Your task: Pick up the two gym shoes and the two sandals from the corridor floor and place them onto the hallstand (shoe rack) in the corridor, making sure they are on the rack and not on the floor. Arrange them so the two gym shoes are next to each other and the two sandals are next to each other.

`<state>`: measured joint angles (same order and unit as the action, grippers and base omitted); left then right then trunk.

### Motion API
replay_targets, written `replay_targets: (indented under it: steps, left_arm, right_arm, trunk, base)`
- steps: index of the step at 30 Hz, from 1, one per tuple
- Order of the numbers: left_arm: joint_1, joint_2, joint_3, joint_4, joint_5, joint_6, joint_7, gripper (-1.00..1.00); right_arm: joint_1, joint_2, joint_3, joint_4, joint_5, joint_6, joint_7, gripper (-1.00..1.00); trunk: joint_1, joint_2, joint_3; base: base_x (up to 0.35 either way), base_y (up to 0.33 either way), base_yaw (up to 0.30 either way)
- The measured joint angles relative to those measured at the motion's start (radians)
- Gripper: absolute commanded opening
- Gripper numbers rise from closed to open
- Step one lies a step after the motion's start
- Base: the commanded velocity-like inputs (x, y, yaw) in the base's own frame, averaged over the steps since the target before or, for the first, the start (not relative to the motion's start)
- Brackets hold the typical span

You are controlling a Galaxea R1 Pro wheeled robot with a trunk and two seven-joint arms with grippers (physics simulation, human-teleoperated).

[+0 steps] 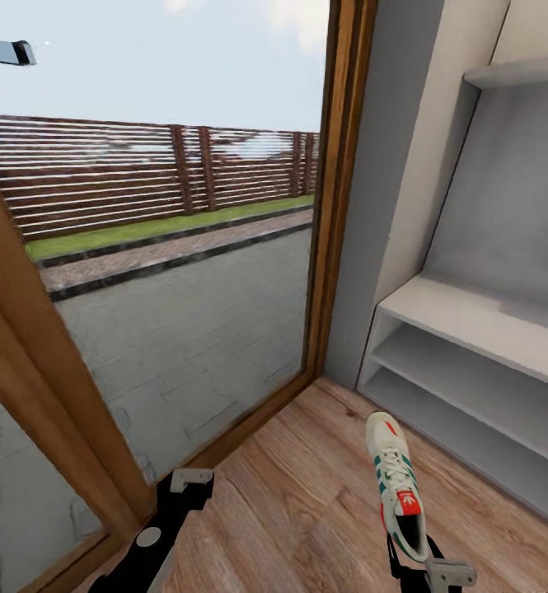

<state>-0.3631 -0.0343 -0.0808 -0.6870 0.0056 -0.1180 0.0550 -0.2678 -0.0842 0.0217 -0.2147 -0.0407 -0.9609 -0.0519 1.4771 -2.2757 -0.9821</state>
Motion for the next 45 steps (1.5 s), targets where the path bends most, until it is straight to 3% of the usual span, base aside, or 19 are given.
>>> replay_targets:
  steps: [18, 45]
  left_arm:
    - [0.0, 0.0, 0.0, -0.001, -0.001, 0.0, 0.001, 1.0]
    - [0.0, 0.0, 0.0, -0.001, 0.0, 0.0, 0.001, 1.0]
  right_arm:
    - [0.0, 0.0, -0.001, 0.0, -0.001, 0.0, 0.0, -1.0]
    - [0.0, 0.0, 0.001, 0.001, 0.001, 0.0, 0.0, -1.0]
  trunk:
    - [0.0, 0.0, 0.0]
    - [0.0, 0.0, 0.0]
  base:
    - [0.088, 0.043, -0.266]
    - [0.152, 0.139, -0.266]
